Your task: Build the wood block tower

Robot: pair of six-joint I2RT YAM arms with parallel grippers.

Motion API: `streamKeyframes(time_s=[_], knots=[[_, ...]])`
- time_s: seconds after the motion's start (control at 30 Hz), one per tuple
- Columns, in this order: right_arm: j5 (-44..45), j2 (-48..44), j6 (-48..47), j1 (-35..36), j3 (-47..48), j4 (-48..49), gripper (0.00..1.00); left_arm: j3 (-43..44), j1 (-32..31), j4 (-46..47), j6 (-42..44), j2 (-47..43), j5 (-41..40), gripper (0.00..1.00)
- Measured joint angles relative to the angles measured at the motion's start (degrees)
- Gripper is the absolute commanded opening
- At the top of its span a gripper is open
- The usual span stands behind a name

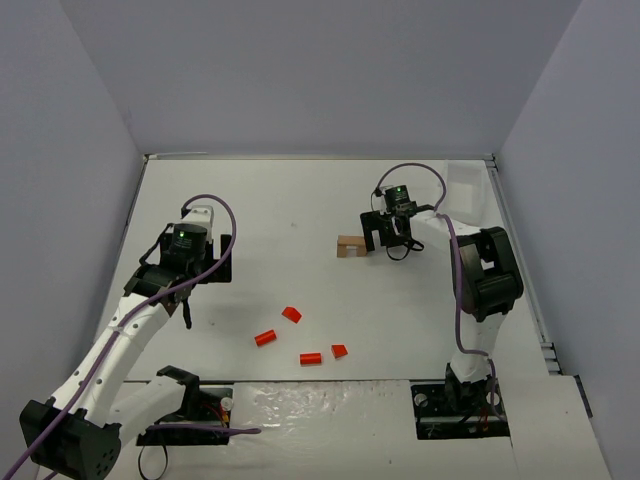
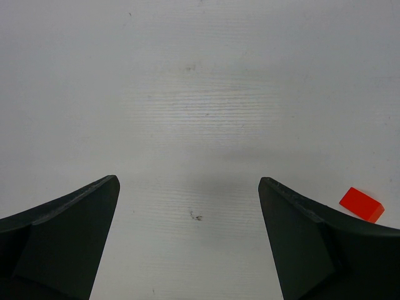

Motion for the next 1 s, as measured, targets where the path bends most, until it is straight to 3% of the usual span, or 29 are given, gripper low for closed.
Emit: streamKeyframes(time_s=[0.43, 0.67, 1.0], knots=[[0.6, 0.1, -0.5, 0.0, 0.3, -0.3, 1.0, -0.1, 0.0, 0.0, 0.0, 0.0, 0.0, 0.92], [5.4, -3.7, -2.8, -0.1, 1.4, -4.7, 1.0, -0.1, 0.0, 0.1, 0.0, -0.3, 0.0, 0.92], [8.4, -11.4, -3.4, 0.1, 11.2, -6.8, 1.0, -0.2, 0.0, 0.1, 0.0, -0.3, 0.0, 0.92]])
